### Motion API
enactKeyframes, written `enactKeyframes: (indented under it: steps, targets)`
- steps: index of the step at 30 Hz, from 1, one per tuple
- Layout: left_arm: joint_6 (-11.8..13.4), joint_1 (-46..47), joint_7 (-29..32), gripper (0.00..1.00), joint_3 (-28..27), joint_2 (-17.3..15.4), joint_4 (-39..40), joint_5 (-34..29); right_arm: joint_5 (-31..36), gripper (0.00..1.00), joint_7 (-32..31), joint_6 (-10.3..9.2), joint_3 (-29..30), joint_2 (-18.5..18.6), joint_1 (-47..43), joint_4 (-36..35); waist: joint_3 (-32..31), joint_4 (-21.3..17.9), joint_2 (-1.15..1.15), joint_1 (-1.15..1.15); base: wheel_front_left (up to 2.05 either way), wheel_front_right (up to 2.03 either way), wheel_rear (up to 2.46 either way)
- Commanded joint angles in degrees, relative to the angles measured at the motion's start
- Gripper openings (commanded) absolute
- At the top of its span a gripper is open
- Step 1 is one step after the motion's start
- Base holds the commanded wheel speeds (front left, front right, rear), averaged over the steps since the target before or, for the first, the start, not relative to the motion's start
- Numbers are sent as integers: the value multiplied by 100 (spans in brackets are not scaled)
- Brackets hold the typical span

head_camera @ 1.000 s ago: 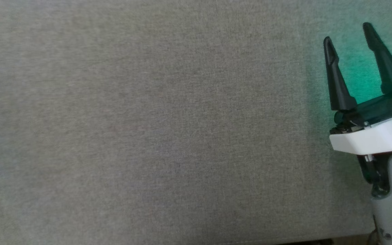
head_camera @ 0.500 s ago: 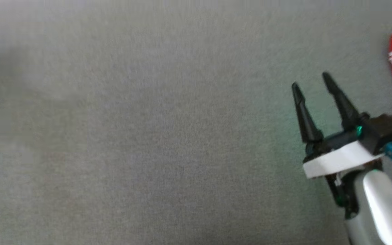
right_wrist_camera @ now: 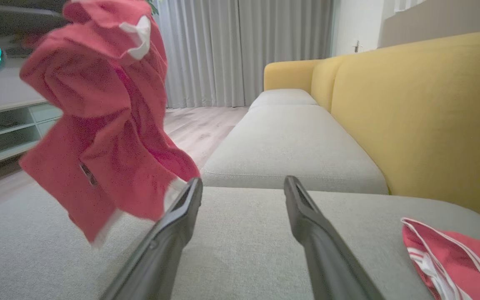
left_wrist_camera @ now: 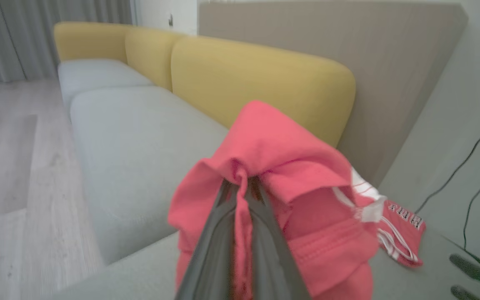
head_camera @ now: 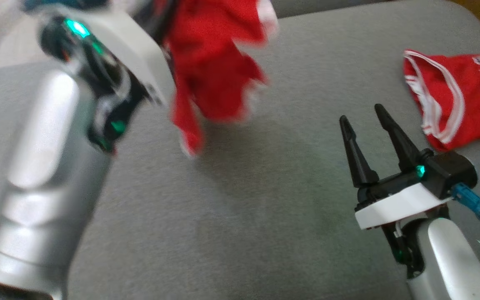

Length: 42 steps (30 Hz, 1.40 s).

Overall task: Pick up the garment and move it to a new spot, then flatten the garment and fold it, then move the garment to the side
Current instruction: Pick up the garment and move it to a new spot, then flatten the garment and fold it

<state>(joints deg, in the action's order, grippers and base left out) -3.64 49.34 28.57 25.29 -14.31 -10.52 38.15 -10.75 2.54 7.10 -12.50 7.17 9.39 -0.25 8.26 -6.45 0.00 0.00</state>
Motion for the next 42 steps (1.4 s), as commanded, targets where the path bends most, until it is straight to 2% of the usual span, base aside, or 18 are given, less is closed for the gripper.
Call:
enactKeyframes:
  steps: [1,8,9,10,11,16,17,18,23,28,34,42]
  targets:
    - [-41,-28,-131,0,-83,-131,53,-98,-61,100,41,39,-165,-81,131,-181,146,-373,0,0,0,0,0]
    - [75,-896,-898,0,353,-16,-838,-570,-119,100,166,39,-318,-169,281,-38,331,-867,0,0,0,0,0]
    - [105,-1036,-1116,20,355,55,-994,-579,-126,100,178,39,-332,-172,299,-14,332,-901,0,0,0,0,0]
    - [86,-1146,-1361,57,404,79,-1125,-652,-128,100,185,39,-339,-176,317,5,328,-939,0,0,0,0,0]
    - [53,-1259,-1592,100,414,126,-1257,-649,-124,100,191,39,-337,-174,329,23,303,-960,0,0,0,0,0]
    - [44,-1633,-2813,100,170,374,-1515,-512,-91,100,187,39,-155,-120,247,35,84,-860,0,0,0,0,0]
    - [44,-1633,-2813,100,170,374,-1515,-512,-91,100,187,39,-155,-120,247,35,84,-860,0,0,0,0,0]
    - [32,-1735,-3109,100,74,410,-1481,-451,-85,100,174,39,-117,-113,205,35,18,-817,0,0,0,0,0]
    - [383,-2386,-4042,100,-280,234,-1319,-544,-80,100,85,39,37,-110,-75,25,-309,-555,0,0,0,0,0]
    - [473,-3250,-4303,100,-665,-61,-864,-510,-119,100,4,39,239,-153,-376,20,-606,-306,0,0,0,0,0]
    - [889,-4176,-4353,100,-1317,-318,-185,-714,-119,100,-152,39,452,-219,-732,95,-855,-41,0,0,0,0,0]
    - [1234,-4837,-4136,100,-1404,-522,349,-807,-107,100,-217,39,546,-280,-972,387,-949,186,0,0,0,0,0]
